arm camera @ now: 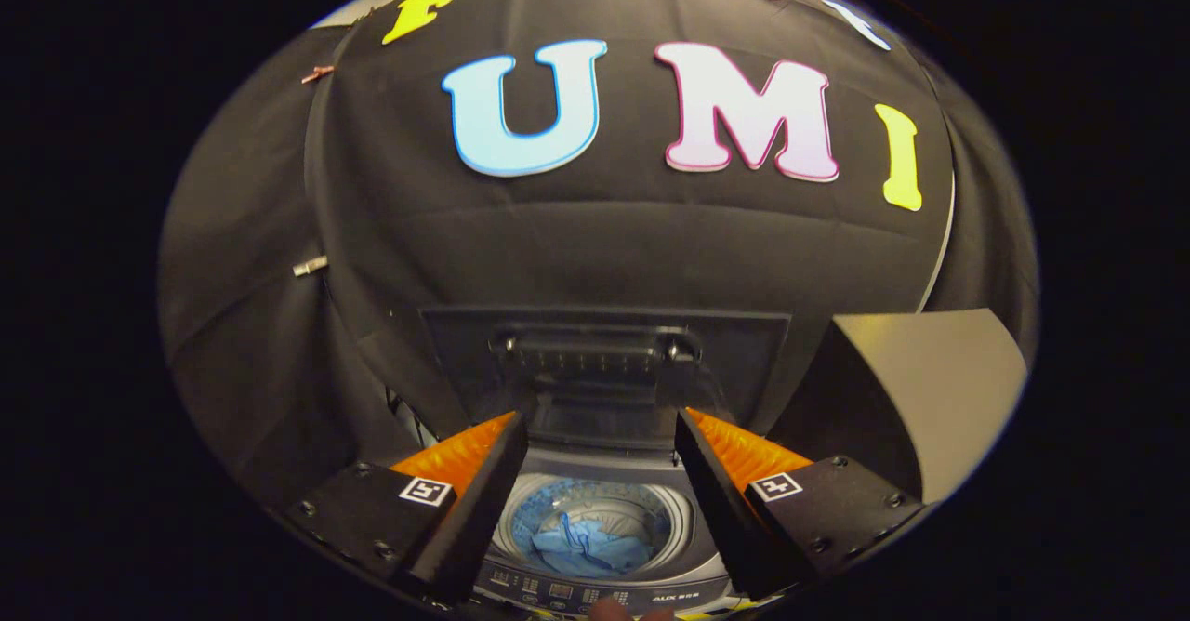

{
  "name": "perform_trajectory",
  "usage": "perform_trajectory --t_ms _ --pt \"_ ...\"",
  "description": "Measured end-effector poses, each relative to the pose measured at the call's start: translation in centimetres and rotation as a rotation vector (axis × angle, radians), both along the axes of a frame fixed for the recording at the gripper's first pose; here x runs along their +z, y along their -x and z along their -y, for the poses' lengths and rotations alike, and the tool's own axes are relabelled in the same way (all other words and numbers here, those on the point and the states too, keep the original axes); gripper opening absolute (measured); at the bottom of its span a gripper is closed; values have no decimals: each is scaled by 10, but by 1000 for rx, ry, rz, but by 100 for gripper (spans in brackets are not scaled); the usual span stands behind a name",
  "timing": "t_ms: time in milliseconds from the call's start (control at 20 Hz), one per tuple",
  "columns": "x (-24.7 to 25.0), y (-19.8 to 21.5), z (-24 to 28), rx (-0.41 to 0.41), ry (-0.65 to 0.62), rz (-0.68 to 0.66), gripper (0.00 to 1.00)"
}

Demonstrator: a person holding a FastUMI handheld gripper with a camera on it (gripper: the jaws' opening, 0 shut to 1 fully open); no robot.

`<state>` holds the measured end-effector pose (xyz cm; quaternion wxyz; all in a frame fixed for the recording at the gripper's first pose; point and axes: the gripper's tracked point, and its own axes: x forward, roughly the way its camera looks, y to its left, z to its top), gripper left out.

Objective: Put the clothes into the washing machine and then close the washing machine lid.

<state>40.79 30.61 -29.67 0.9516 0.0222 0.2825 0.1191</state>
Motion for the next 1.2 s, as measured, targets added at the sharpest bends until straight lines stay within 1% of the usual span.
perform_trajectory --t_ms 250,450,600,800,950,1200 --pt "82 -21 7 -9 -71 109 100" --pt "114 -42 12 -33 -77 136 100" --pt "127 -62 9 -45 -70 126 100" --pt "116 -93 13 -74 -35 90 100" --pt "108 -116 13 -98 -54 66 99" --pt "59 -149 14 -112 2 -25 100"
